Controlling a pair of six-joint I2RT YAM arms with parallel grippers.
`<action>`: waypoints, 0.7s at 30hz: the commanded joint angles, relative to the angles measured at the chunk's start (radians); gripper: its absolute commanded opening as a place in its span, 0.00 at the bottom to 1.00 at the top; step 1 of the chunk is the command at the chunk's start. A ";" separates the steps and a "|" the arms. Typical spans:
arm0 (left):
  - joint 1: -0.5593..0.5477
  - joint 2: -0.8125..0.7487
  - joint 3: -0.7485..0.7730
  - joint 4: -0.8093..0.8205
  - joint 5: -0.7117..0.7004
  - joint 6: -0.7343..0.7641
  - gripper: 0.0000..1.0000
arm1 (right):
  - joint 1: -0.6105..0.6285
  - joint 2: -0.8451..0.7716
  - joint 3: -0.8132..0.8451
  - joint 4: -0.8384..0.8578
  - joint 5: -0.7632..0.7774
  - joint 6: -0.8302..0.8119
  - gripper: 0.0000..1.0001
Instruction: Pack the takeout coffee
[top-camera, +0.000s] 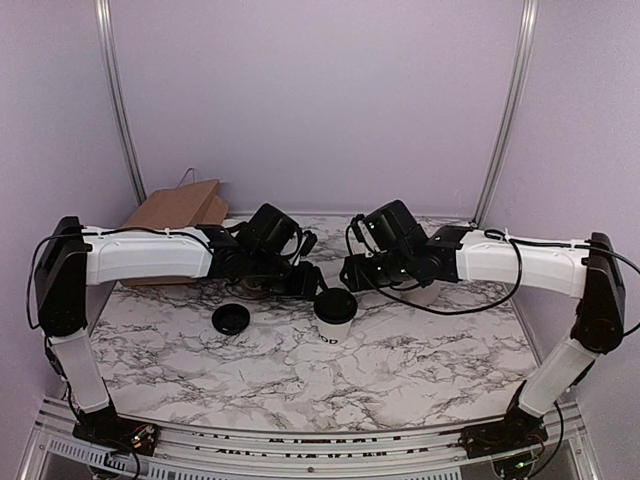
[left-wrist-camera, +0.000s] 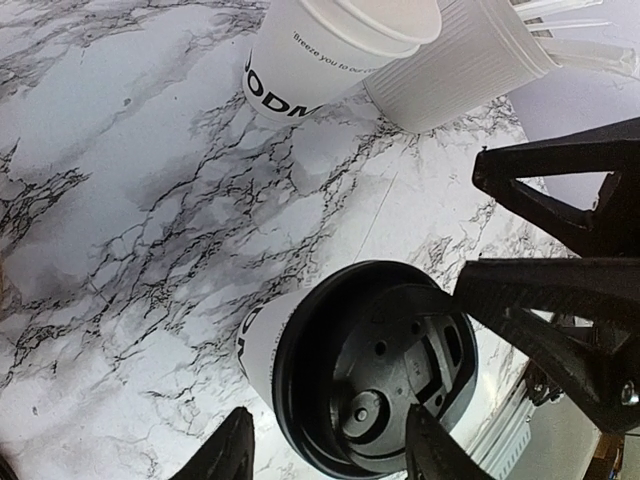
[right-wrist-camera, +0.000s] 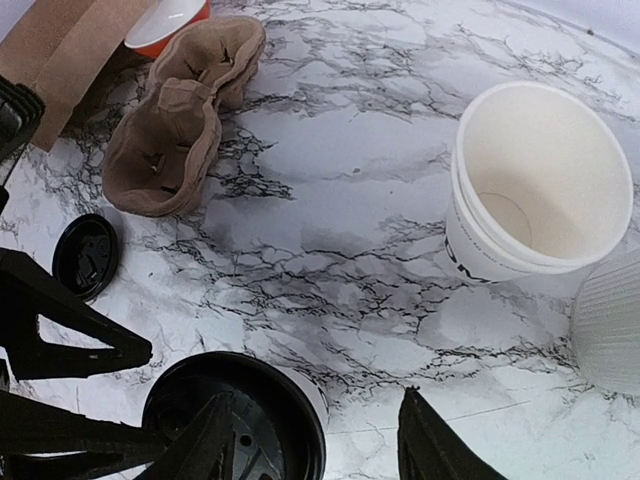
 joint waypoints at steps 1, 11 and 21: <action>-0.006 -0.026 0.031 -0.026 0.004 0.011 0.51 | -0.025 -0.049 -0.021 0.003 -0.012 0.008 0.54; -0.006 -0.098 -0.041 0.015 -0.041 -0.009 0.46 | -0.052 -0.156 -0.140 0.023 -0.054 0.032 0.53; -0.005 -0.135 -0.112 0.090 -0.048 -0.042 0.41 | -0.069 -0.220 -0.240 0.068 -0.106 0.062 0.44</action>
